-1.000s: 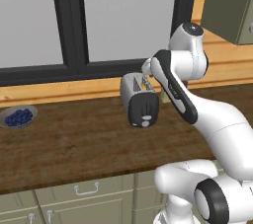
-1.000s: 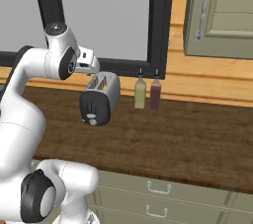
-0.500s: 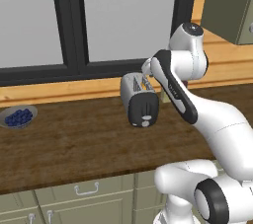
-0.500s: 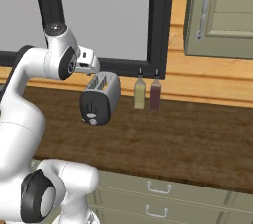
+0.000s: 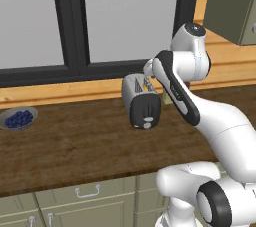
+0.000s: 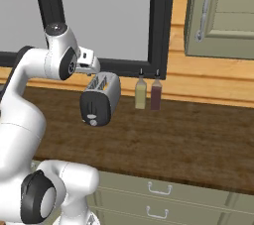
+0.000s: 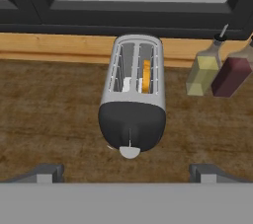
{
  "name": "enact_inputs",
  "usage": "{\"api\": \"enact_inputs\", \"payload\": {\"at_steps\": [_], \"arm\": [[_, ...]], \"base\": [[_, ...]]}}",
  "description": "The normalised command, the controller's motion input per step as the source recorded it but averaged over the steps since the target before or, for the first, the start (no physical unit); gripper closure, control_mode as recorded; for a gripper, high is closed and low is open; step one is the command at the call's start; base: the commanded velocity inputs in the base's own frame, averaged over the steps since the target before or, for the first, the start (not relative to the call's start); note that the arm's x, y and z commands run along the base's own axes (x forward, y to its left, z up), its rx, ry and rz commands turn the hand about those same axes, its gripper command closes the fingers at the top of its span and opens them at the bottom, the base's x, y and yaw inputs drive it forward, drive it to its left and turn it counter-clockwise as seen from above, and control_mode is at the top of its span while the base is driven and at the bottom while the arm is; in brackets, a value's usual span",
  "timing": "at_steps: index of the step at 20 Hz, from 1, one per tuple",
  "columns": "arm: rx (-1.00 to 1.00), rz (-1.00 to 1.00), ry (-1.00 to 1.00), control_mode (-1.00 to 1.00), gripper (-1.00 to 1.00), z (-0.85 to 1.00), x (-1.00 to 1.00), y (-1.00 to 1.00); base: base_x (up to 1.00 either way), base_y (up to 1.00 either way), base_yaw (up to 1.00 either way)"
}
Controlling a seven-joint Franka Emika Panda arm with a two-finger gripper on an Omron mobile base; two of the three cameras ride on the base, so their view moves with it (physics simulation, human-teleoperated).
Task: Start the toaster. Once the lever pops up, take the bread to the plate on the dining counter.
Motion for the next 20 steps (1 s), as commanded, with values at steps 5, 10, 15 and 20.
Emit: {"api": "enact_inputs", "payload": {"at_steps": [5, 10, 15, 20], "arm": [[0.00, 0.00, 0.00, -1.00, -1.00, 0.00, 0.00, 0.00], [0.00, 0.00, 0.00, -1.00, -1.00, 0.00, 0.00, 0.00], [0.00, 0.00, 0.00, -1.00, -1.00, 0.00, 0.00, 0.00], [0.00, 0.00, 0.00, -1.00, -1.00, 0.00, 0.00, 0.00]], "base": [[0.00, 0.00, 0.00], [0.00, 0.00, 0.00], [0.00, 0.00, 0.00], [0.00, 0.00, 0.00]]}}
